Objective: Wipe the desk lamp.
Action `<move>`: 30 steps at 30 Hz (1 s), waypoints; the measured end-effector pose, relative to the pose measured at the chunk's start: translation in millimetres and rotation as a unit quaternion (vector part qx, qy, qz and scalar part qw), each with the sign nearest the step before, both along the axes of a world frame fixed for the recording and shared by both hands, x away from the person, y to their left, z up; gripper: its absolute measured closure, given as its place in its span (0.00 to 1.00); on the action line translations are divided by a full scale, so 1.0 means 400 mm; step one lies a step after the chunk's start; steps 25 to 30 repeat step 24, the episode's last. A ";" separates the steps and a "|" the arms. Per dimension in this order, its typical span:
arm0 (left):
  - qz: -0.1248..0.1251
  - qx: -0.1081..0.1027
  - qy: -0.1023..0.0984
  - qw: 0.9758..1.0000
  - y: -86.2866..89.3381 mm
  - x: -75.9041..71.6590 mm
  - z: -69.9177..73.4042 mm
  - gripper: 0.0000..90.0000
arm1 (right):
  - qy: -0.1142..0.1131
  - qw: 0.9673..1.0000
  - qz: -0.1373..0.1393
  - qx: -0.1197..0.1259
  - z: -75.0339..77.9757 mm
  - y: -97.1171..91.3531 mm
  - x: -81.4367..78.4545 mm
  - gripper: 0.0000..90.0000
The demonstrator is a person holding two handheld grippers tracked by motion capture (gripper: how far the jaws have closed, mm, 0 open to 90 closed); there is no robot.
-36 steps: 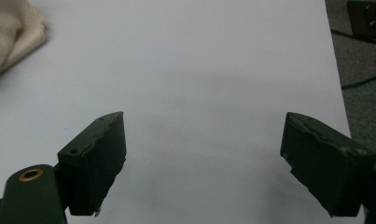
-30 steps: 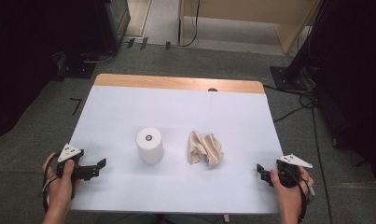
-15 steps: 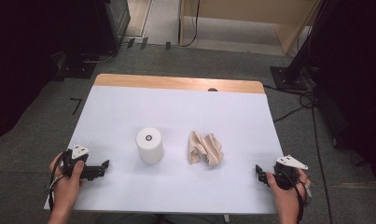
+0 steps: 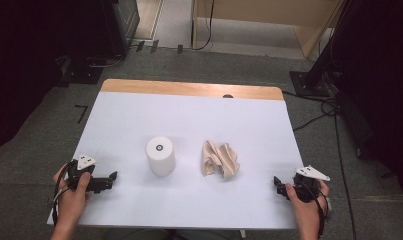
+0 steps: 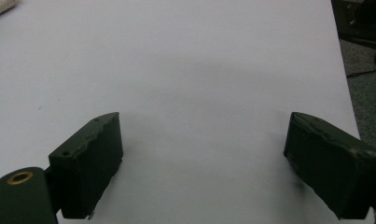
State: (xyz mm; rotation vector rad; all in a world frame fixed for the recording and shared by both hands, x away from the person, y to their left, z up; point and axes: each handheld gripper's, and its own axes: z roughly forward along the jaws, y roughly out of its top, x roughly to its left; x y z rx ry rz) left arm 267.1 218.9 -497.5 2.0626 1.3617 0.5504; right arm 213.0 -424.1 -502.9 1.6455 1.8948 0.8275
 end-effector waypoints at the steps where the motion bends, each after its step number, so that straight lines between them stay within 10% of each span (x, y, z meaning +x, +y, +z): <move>1: 0.000 0.000 0.000 1.000 0.000 0.000 0.000 0.00 | 0.000 1.000 -0.001 0.000 0.000 0.001 0.000 0.12; 30: 0.000 0.000 0.000 1.000 0.000 0.000 0.000 0.00 | 0.002 1.000 -0.003 0.000 0.000 0.002 0.002 0.12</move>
